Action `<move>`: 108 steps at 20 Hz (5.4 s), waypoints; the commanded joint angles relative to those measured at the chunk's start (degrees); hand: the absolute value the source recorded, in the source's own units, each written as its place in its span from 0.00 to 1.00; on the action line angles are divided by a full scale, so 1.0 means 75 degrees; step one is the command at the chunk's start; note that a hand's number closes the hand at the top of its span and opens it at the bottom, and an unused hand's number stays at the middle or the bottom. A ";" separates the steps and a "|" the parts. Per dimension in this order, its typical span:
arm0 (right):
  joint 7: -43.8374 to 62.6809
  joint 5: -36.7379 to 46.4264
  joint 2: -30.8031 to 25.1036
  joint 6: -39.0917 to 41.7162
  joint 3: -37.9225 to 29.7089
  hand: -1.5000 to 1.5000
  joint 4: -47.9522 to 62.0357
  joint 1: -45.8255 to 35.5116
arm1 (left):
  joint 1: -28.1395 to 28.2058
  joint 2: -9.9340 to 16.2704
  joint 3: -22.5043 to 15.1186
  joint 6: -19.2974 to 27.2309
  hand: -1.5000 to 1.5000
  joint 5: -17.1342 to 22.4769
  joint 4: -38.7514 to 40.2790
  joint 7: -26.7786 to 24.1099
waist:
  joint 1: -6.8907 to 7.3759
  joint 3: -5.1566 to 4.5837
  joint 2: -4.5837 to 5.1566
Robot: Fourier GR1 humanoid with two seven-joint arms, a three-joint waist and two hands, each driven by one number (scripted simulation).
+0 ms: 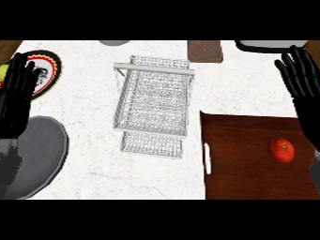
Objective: Pick the tomato from the tray and place it in the tiered basket
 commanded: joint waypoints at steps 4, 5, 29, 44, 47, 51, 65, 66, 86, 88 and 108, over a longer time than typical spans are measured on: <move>-0.0452 -0.1987 -0.0261 0.2967 0.0534 1.00 -0.0363 0.0670 | 0.0594 0.0182 -0.0407 -0.0153 0.50 -0.0222 -0.0087 0.0666 | -0.0196 0.0091 0.0144; -0.0602 -0.2270 -0.0258 0.3513 0.0741 1.00 -0.0344 0.0607 | 0.0676 0.0096 -0.0674 -0.0201 0.50 -0.0327 -0.0005 0.0765 | -0.0160 0.0101 0.0178; -0.1488 0.3498 -0.5088 0.4312 0.0367 0.00 0.1083 0.0973 | 0.1387 0.0125 -0.0705 -0.0666 0.50 -0.0286 -0.0648 0.1625 | -0.0182 0.0046 0.0156; -0.0075 0.5492 -0.2947 0.3888 0.0532 0.00 0.1253 0.1045 | 0.1685 -0.0508 -0.0555 -0.0763 0.50 -0.1033 -0.1351 0.2135 | -0.0167 0.0062 0.0166; 0.0572 0.5967 -0.2510 0.3936 0.0724 0.00 0.1065 0.0931 | 0.1715 -0.0686 -0.0381 -0.0985 0.50 -0.1052 -0.1073 0.1919 | -0.0188 0.0058 0.0163; -0.0398 0.7018 -0.1999 0.2996 0.1053 0.00 0.2170 0.1011 | 0.0773 -0.0640 -0.0090 -0.1021 0.50 -0.1041 -0.0846 0.2657 | -0.0196 0.0063 0.0174; -0.0904 0.8461 -0.1047 0.2438 0.0484 0.00 0.2972 0.0701 | 0.1658 -0.1453 0.0116 -0.1389 0.50 -0.1804 -0.1166 0.2349 | -0.0223 0.0057 0.0158; -0.2147 0.8634 -0.1619 0.2015 0.0360 0.00 0.4754 0.0219 | 0.1456 -0.1212 0.0265 -0.1598 0.50 -0.1629 -0.0824 0.2240 | -0.0175 0.0062 0.0182; -0.0487 1.0345 -0.0994 0.0379 -0.0305 1.00 0.5287 -0.0289 | 0.1280 -0.1493 0.0606 -0.1772 0.50 -0.1856 -0.1060 0.2414 | -0.0168 0.0064 0.0177; -0.0333 1.0227 -0.0809 -0.0136 -0.0509 1.00 0.4687 -0.0179 | 0.1744 -0.1514 0.0593 -0.1897 0.50 -0.1917 -0.0992 0.2062 | -0.0210 0.0058 0.0155; 0.1297 0.5667 0.0165 0.2336 -0.1948 1.00 -0.0898 -0.0794 | 0.1461 -0.1644 0.0735 -0.2053 0.50 -0.2080 -0.0545 0.1943 | -0.0253 0.0052 0.0156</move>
